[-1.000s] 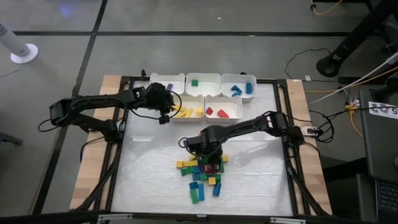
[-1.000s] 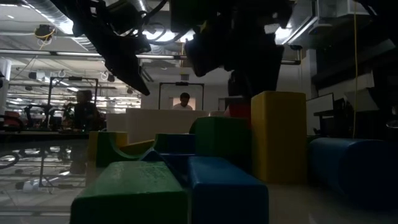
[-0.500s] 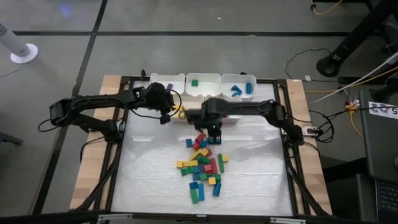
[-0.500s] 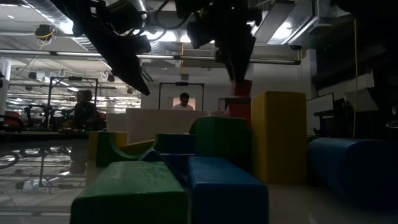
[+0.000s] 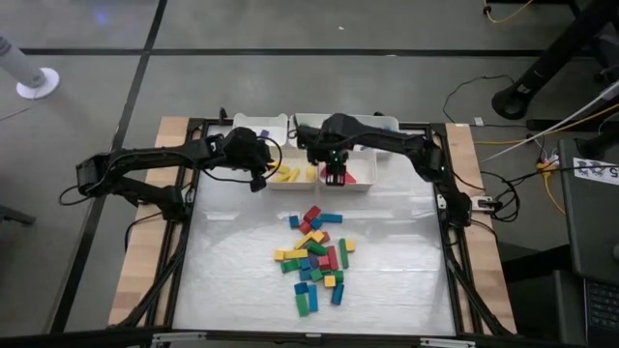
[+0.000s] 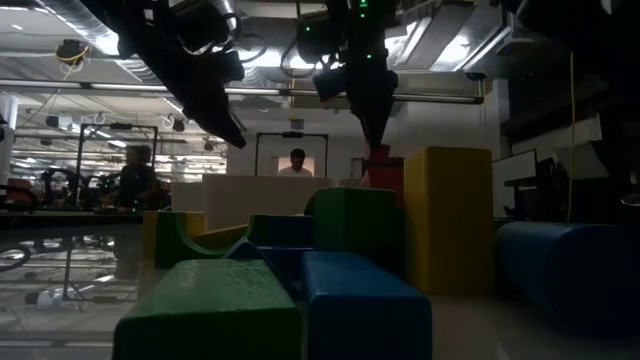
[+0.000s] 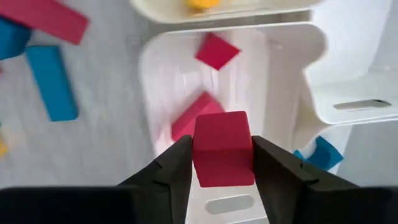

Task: Sort blocks
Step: Put the red block into the bottom right bin, then put the blue block into the top right bin

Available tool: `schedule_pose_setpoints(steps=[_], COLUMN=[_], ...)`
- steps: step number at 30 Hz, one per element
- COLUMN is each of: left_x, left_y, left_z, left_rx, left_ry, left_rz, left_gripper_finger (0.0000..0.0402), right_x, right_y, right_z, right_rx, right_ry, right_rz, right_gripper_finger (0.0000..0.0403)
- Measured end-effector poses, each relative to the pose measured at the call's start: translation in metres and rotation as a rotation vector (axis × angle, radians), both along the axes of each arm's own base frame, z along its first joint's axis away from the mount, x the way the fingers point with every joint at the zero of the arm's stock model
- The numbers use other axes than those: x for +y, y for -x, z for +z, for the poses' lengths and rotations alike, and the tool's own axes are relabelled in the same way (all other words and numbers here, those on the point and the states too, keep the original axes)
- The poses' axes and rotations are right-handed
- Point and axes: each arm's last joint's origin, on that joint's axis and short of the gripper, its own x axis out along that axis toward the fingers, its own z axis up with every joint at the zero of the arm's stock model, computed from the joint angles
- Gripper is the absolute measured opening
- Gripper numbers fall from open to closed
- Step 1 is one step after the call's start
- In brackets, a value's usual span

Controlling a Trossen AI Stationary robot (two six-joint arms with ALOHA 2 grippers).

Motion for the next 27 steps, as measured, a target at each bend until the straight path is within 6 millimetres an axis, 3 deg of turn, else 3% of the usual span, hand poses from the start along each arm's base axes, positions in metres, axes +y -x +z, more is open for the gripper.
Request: schedule_pose_setpoints(steps=[10, 19, 23, 27], left_x=[-0.004, -0.046, -0.063, -0.079], left_y=[-0.01, -0.025, -0.034, -0.047], left_z=[0.019, 0.023, 0.019, 0.01], left_rx=[-0.093, -0.189, -0.19, -0.186], left_ry=[0.015, 0.209, 0.248, 0.257], left_rz=[-0.076, -0.342, -0.284, -0.225], left_gripper_finger=[0.0075, 0.0075, 0.0092, 0.0138], right_x=[-0.012, -0.012, -0.01, -0.007], right_y=[-0.003, 0.004, 0.006, 0.013], right_z=[0.0, 0.0, 0.003, 0.019], right_rx=[-0.057, 0.031, 0.025, -0.02], right_ry=[0.032, 0.08, 0.057, 0.014], right_rz=[-0.024, -0.029, -0.027, 0.002], right_gripper_finger=[0.0243, 0.0261, 0.0261, 0.0261])
